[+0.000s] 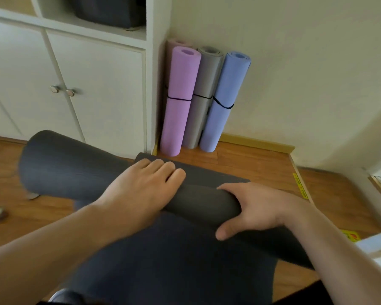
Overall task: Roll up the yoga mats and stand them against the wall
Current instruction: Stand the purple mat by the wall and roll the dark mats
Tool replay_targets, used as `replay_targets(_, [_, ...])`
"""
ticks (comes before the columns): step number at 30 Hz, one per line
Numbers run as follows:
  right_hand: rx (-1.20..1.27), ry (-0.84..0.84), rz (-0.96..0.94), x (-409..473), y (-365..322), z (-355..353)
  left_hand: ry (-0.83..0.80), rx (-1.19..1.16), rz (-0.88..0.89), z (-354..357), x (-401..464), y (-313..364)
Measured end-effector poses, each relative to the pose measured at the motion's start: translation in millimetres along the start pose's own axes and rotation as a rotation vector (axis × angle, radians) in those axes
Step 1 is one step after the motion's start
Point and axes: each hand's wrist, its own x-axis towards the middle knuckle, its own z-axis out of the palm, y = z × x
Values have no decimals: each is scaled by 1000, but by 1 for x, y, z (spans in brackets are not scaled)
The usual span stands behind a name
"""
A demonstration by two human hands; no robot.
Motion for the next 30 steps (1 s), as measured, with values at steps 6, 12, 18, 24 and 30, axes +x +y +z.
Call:
replay_targets(6, [-388,501,-82,6,-5,21,-164,-480,-257,-27,2,-11])
replay_targets(12, [-554,782,-302,6,-1,43,-481,-475,-421,-47,13,-26])
replay_targets(18, [-319,605,-174,1,1,31,10,-53,-190,-6,23,0])
replay_targets(24, [-475,675,-137,13,4,32,-141,-88,-214,0,15,-1])
replay_targets(30, [-519,781,-131,16,-3,44,-153,-29,-348,3,17,5])
